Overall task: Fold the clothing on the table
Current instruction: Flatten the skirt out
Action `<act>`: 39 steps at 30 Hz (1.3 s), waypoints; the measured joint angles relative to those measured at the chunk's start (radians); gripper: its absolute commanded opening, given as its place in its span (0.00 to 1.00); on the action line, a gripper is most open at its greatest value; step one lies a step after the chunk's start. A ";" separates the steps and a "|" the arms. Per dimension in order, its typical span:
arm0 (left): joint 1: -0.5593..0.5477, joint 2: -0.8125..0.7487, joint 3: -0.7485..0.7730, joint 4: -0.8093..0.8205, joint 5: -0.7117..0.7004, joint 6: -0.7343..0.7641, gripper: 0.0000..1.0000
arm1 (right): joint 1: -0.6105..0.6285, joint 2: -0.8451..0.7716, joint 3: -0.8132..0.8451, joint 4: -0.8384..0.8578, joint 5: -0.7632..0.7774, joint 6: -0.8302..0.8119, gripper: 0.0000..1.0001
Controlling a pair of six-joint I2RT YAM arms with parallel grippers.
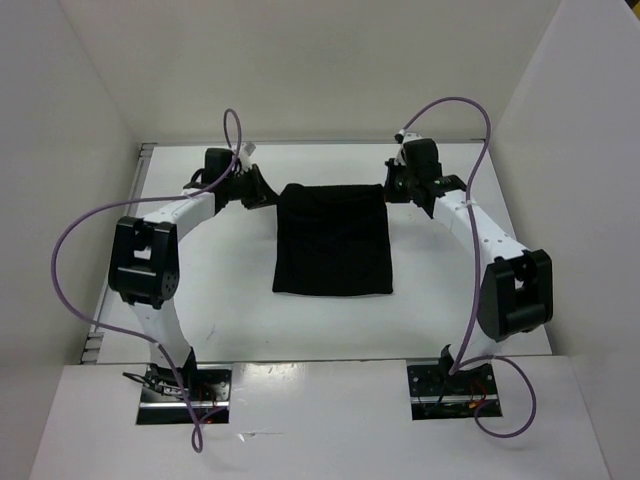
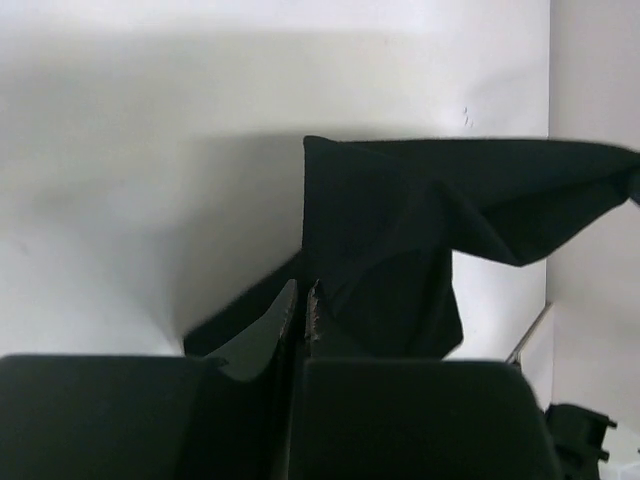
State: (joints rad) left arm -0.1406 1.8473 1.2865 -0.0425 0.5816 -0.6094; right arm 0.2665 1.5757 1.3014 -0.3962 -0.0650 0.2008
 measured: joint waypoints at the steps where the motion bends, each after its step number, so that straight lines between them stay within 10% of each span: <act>1: 0.001 0.026 0.026 0.008 0.000 -0.004 0.03 | -0.007 0.012 0.000 0.007 0.003 0.000 0.00; 9: 0.004 0.162 0.185 0.097 0.011 -0.050 0.12 | -0.019 0.093 0.073 0.077 0.063 0.003 0.01; 14: 0.006 0.287 0.322 0.122 0.006 -0.085 0.31 | -0.023 0.272 0.258 0.079 0.124 0.034 0.40; 21: 0.027 0.356 0.407 0.151 -0.053 -0.153 0.44 | -0.027 0.421 0.438 0.070 0.181 0.071 0.48; 24: 0.040 0.328 0.392 0.143 -0.080 -0.146 0.40 | -0.026 0.408 0.451 0.029 0.183 0.079 0.27; 27: 0.051 0.245 0.307 0.117 -0.082 -0.126 0.00 | -0.016 0.375 0.443 -0.031 0.184 0.110 0.00; 39: -0.134 0.044 -0.014 -0.081 -0.088 0.029 0.00 | 0.112 0.251 0.156 -0.160 0.141 0.238 0.00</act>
State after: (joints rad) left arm -0.2741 1.8915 1.2720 -0.1238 0.4934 -0.5808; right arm 0.3786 1.8271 1.4570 -0.5564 0.0757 0.4389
